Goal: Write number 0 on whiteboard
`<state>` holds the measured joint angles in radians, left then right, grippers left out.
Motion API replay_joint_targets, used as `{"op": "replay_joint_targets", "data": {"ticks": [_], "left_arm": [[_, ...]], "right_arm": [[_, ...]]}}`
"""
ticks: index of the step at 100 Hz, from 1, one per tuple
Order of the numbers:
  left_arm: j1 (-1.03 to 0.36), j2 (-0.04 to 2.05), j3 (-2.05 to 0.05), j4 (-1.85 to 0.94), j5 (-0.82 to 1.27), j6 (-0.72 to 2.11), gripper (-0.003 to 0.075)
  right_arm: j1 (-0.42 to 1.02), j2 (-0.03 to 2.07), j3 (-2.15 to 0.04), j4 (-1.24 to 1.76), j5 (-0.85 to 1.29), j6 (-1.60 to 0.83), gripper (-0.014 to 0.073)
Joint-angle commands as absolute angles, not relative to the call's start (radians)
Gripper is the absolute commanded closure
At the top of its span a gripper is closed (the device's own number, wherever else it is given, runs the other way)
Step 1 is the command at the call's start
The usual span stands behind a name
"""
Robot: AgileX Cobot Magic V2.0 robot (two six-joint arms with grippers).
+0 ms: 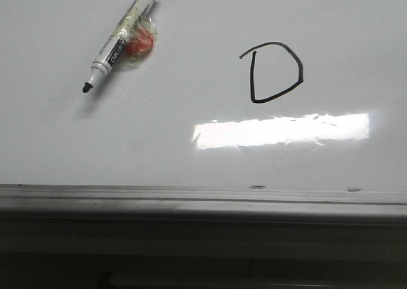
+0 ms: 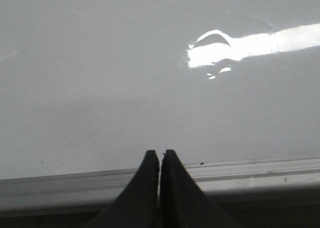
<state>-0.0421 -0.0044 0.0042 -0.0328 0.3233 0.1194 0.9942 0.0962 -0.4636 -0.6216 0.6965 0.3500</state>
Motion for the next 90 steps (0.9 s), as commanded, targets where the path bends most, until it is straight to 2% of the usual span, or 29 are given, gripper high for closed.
{"op": "replay_joint_targets", "data": {"ticks": [1, 19, 32, 44, 62, 73, 90], "left_arm": [[-0.041, -0.025, 0.037, -0.042, 0.265, 0.12, 0.074], [-0.041, -0.025, 0.037, -0.042, 0.265, 0.12, 0.074], [-0.041, -0.025, 0.037, -0.042, 0.265, 0.12, 0.074], [-0.041, -0.025, 0.037, -0.042, 0.265, 0.12, 0.074], [-0.041, -0.025, 0.037, -0.042, 0.265, 0.12, 0.074], [-0.041, -0.025, 0.037, -0.042, 0.265, 0.12, 0.074], [-0.041, -0.025, 0.037, -0.042, 0.265, 0.12, 0.074]], "right_arm": [[0.986, 0.108, -0.472, -0.705, 0.779, 0.348, 0.0641], [0.98, 0.108, -0.363, -0.923, 0.638, 0.598, 0.0641], [0.901, 0.12, -0.299, -0.782, 0.594, 0.607, 0.0641], [0.749, 0.12, -0.227, -0.608, 0.456, 0.529, 0.0641], [0.447, 0.12, -0.09, -0.263, 0.135, 0.174, 0.0641], [0.287, 0.12, 0.029, -0.226, -0.096, 0.111, 0.0641], [0.208, 0.102, 0.026, -0.228, 0.081, 0.111, 0.0641]]}}
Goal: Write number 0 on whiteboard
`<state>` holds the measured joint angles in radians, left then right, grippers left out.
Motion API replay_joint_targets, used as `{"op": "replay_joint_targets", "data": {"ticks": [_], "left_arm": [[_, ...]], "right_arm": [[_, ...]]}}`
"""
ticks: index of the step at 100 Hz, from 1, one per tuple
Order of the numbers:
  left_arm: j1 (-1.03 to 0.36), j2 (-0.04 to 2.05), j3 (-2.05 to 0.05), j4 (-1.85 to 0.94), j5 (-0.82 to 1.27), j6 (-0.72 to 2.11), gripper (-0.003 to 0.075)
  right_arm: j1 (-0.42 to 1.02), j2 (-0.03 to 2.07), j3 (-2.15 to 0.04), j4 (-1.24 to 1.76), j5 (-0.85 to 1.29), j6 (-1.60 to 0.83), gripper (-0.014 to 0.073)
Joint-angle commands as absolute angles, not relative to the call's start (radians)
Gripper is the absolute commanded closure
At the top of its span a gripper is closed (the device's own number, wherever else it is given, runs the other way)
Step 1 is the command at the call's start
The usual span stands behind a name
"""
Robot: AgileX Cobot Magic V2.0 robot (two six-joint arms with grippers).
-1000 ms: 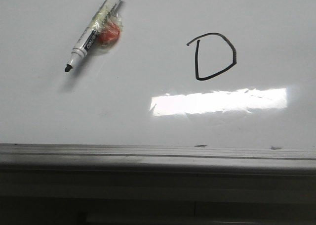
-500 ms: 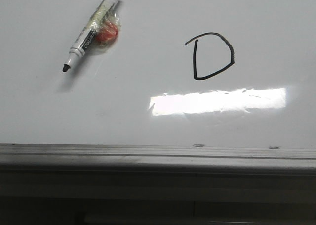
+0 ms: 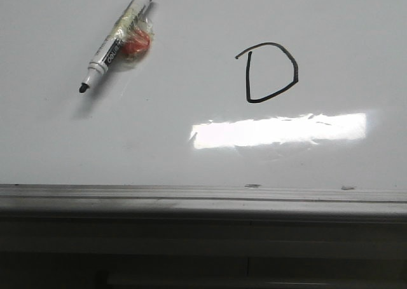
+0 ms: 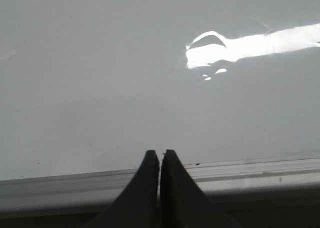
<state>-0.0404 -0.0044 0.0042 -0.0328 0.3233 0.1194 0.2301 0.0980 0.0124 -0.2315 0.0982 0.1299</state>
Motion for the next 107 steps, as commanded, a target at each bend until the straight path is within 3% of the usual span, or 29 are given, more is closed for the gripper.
{"op": "replay_joint_targets", "data": {"ticks": [1, 13, 30, 107], "left_arm": [[-0.041, -0.025, 0.037, -0.042, 0.265, 0.12, 0.074], [-0.041, -0.025, 0.037, -0.042, 0.265, 0.12, 0.074], [-0.041, -0.025, 0.037, -0.042, 0.265, 0.12, 0.074], [-0.041, -0.025, 0.037, -0.042, 0.265, 0.12, 0.074]], "right_arm": [[0.208, 0.101, 0.026, -0.228, 0.09, 0.111, 0.0641], [0.208, 0.075, 0.026, -0.196, 0.255, 0.111, 0.0641], [0.208, 0.001, 0.026, -0.194, 0.293, 0.096, 0.0641], [0.208, -0.03, 0.026, -0.194, 0.283, 0.096, 0.0641]]}}
